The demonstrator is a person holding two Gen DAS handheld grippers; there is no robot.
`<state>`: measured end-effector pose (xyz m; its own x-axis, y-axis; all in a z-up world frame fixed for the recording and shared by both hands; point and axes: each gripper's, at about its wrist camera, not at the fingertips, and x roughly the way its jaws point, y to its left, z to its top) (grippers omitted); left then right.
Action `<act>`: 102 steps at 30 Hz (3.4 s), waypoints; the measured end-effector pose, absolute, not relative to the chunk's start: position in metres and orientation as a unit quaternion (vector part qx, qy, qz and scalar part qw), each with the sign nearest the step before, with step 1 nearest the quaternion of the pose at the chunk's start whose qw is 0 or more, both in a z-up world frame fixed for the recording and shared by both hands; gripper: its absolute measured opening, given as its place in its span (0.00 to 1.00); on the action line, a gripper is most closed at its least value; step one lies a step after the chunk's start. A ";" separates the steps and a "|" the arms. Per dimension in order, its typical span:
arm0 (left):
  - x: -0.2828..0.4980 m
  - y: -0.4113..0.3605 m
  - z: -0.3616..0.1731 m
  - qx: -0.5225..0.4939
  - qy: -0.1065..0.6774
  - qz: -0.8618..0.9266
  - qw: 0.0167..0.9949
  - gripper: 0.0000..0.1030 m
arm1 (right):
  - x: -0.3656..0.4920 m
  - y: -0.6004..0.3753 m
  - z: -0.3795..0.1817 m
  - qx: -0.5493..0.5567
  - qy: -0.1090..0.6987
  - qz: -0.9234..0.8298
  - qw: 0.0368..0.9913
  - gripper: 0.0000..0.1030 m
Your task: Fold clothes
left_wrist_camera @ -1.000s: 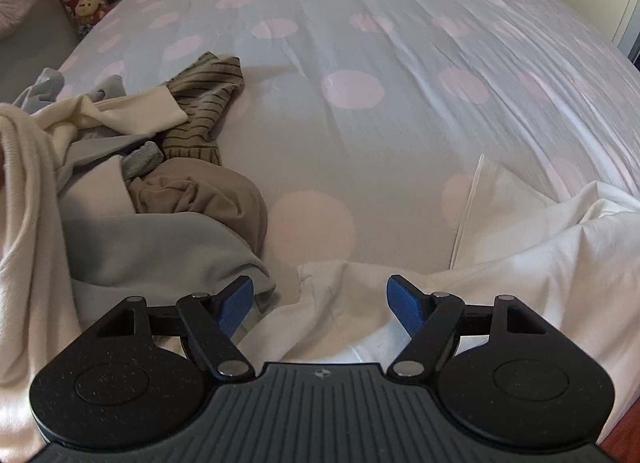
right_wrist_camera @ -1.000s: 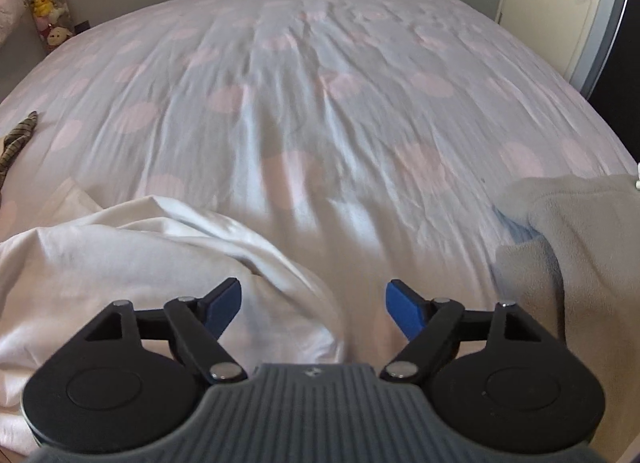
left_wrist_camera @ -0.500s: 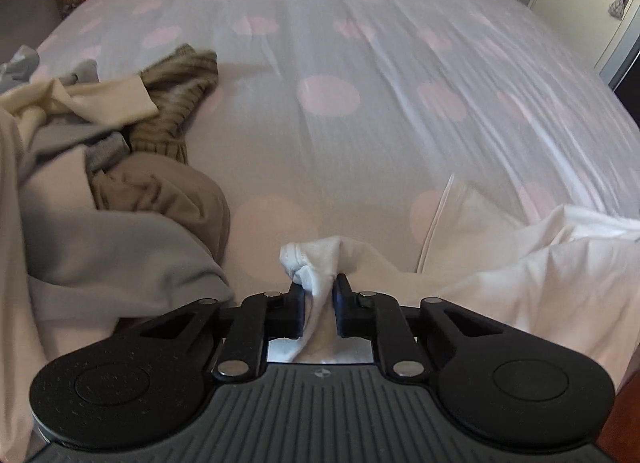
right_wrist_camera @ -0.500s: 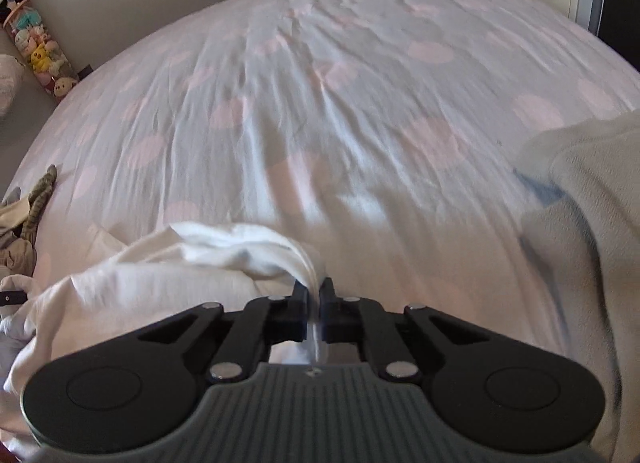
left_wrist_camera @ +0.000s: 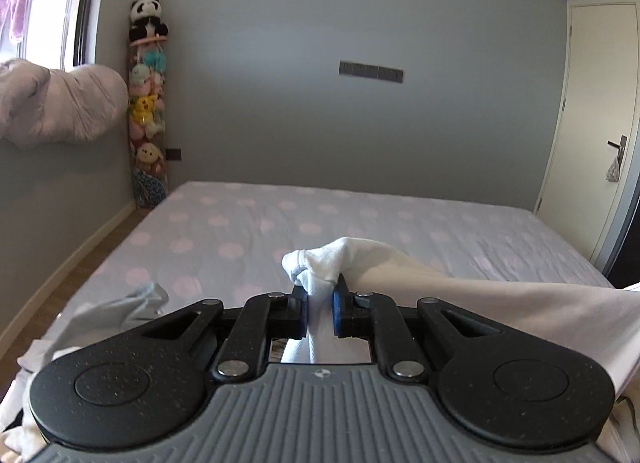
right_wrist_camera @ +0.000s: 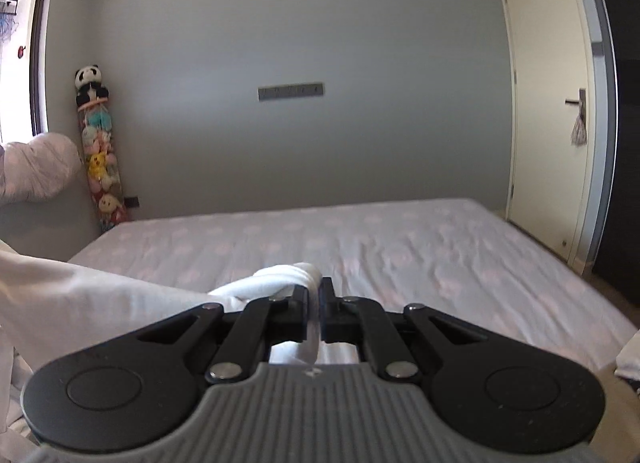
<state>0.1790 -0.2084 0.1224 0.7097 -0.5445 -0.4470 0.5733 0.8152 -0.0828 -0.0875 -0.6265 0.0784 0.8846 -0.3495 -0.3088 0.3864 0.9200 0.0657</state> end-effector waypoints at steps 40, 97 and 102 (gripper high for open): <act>0.148 -0.190 -0.061 0.194 0.542 -0.331 0.748 0.46 | -0.109 -0.575 -0.062 -0.025 0.475 -0.036 0.879 0.41; 0.132 -0.165 0.042 0.180 0.409 -0.334 0.830 0.02 | -0.061 -0.539 0.037 -0.282 0.267 -0.021 0.921 0.07; 0.117 -0.178 0.142 0.158 0.286 -0.332 0.885 0.02 | -0.084 -0.543 0.123 -0.285 0.169 -0.092 0.939 0.07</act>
